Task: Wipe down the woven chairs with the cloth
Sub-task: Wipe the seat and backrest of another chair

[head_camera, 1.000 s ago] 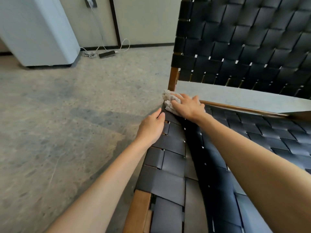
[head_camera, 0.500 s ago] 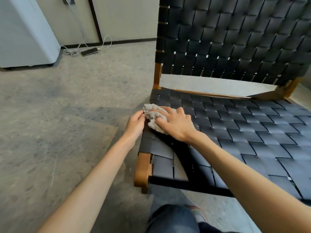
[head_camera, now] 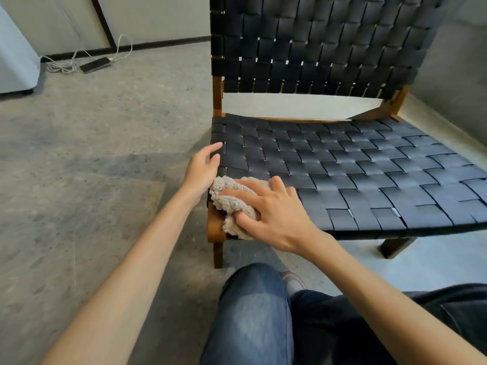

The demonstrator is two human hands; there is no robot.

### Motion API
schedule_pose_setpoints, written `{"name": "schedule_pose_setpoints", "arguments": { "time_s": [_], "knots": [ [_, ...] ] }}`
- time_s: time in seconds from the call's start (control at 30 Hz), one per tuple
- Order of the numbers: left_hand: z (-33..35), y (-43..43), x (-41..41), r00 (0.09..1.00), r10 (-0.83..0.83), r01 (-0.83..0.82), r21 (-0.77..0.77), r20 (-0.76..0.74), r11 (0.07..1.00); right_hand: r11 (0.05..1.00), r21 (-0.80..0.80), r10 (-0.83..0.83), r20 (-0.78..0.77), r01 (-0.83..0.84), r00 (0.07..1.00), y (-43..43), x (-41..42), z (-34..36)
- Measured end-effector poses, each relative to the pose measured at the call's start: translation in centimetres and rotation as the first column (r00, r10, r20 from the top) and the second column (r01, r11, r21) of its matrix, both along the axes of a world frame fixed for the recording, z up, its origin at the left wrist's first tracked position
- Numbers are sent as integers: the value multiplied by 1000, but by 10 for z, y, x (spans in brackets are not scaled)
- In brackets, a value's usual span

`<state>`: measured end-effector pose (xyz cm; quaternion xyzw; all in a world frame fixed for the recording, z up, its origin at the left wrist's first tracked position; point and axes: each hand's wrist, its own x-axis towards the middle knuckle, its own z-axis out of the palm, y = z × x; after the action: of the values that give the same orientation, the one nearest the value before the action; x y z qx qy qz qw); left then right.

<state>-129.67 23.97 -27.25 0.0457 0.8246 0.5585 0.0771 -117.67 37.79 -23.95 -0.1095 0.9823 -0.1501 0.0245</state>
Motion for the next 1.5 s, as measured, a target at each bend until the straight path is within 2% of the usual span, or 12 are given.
{"name": "schedule_pose_setpoints", "arguments": {
  "time_s": [0.13, 0.27, 0.53, 0.67, 0.97, 1.13, 1.33, 1.5],
  "knots": [
    [-2, 13, 4, 989, -115, 91, -224, -96, 970, 970, 142, -196, -32, 199, 980, 20, 15, -7],
    [-6, 15, 3, 974, -206, 143, -451, -92, 881, 949, 138, -281, -26, 282, 959, 33, 12, -15],
    [-9, 19, -9, 959, -278, 185, -603, -63, 776, 945, 108, -318, 88, 308, 944, 48, -67, -43],
    [-12, 29, -27, 952, -305, 198, -693, -32, 693, 947, 92, -317, 105, 309, 942, 52, -117, -56],
    [-22, 47, -71, 964, -265, 162, -753, -16, 637, 928, 55, -372, 84, 369, 924, 58, -223, -91],
    [-36, 49, -76, 966, -251, 105, -790, -63, 604, 924, 48, -381, 64, 378, 922, 60, -269, -101],
    [-41, 48, -75, 963, -252, 75, -798, -98, 598, 904, 44, -427, 13, 426, 904, 64, -290, -105],
    [-38, 49, -75, 965, -236, 56, -788, -115, 613, 877, 29, -481, 56, 480, 875, 70, -291, -101]
  ]
}}
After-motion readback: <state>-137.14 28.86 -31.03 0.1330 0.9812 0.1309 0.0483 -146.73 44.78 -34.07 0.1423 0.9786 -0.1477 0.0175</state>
